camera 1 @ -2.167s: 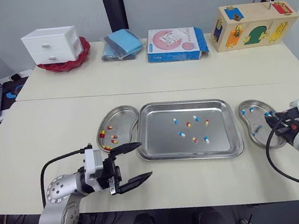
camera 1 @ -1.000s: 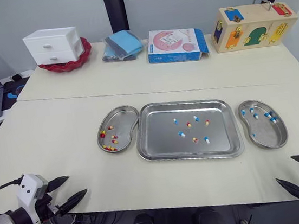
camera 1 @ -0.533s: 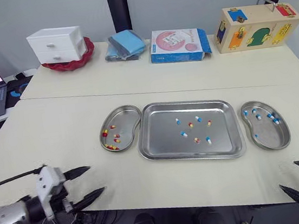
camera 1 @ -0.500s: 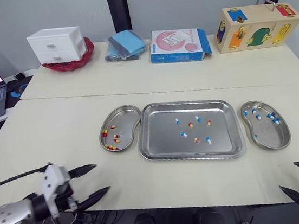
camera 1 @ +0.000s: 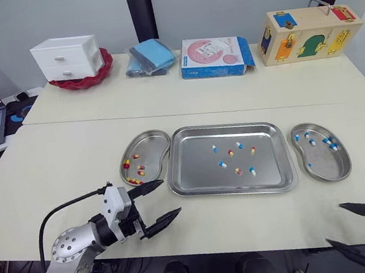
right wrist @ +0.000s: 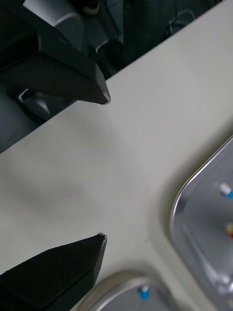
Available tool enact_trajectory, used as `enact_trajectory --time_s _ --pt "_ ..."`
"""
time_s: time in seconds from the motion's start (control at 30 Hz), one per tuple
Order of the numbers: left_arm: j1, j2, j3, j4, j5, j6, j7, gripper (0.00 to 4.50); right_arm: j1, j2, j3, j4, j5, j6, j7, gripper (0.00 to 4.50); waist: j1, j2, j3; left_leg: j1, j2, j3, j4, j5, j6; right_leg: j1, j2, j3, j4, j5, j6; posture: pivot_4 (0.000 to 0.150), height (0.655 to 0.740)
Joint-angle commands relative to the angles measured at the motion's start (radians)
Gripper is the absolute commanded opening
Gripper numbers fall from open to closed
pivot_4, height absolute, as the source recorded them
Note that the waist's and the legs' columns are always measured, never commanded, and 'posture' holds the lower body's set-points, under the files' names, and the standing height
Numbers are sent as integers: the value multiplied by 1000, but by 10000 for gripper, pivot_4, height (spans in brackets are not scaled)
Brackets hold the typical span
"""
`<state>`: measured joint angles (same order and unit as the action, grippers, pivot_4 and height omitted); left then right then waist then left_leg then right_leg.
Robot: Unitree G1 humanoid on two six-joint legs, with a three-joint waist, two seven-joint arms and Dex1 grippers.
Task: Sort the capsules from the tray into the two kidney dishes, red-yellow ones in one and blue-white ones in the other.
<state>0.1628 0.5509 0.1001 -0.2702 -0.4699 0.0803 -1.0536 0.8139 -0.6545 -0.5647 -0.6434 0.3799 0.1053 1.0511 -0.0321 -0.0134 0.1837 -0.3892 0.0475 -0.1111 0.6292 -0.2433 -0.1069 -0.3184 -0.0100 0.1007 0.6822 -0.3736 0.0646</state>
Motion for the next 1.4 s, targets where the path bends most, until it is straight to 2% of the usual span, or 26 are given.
enact_trajectory --time_s 0.03,0.17,0.2,0.27,0.4,0.53,0.77,1.0,1.2,1.4 --pt "-1 -9 -13 6 8 -50 -7 45000 -84 -23 74 -153 39 148 -117 44801 0 0 0 0 0 0 0 0 0 0 0 0 0 0 0 1500 7312" --pt "5 -20 -36 27 24 -88 -9 45000 -265 -77 236 -227 26 359 -243 44801 2 -1 0 0 0 0 1 0 0 0 0 0 0 1 1 1500 7312" --pt "4 -23 -44 29 26 -93 -9 45000 -331 -81 291 -228 16 394 -273 43085 2 -1 0 0 0 -1 1 0 0 0 0 0 0 1 1 1500 7312" --pt "-1 -27 -54 32 27 -101 -8 45000 -441 -81 378 -225 6 457 -321 39369 2 -1 0 -1 0 -1 1 0 0 0 0 -1 0 1 1 1500 7312" --pt "-11 -32 -59 40 28 -104 -3 45000 -675 -50 574 -193 -40 583 -413 25907 1 -1 0 -1 0 -2 1 0 0 0 0 -1 0 1 1 1500 7312" --pt "-19 -31 -65 45 32 -109 -1 45000 -918 23 745 -111 -89 715 -493 25907 0 -1 0 -2 0 -2 1 0 0 -1 0 -2 -1 1 1 1500 7312" --pt "-22 -33 -77 32 39 -106 11 45000 -1176 139 877 79 -156 889 -590 25907 0 -1 0 -5 0 -3 1 0 0 -4 0 -2 0 1 1 1500 7312" --pt "-22 -30 -82 6 35 -92 30 45000 -1255 177 934 171 -191 929 -611 25907 -1 -1 0 -11 0 -3 1 0 0 -11 0 -2 1 1 1 1500 7312" --pt "-28 -26 -83 -10 30 -80 40 45000 -1255 173 956 224 -224 926 -617 25907 -2 -1 0 -11 0 -2 1 0 0 -13 0 -1 3 1 1 1500 7312" --pt "-33 -19 -80 -19 24 -64 37 45000 -1246 172 972 217 -239 916 -613 13102 -3 -1 0 -11 0 -1 1 0 0 -14 0 -1 5 1 1 1500 7312"
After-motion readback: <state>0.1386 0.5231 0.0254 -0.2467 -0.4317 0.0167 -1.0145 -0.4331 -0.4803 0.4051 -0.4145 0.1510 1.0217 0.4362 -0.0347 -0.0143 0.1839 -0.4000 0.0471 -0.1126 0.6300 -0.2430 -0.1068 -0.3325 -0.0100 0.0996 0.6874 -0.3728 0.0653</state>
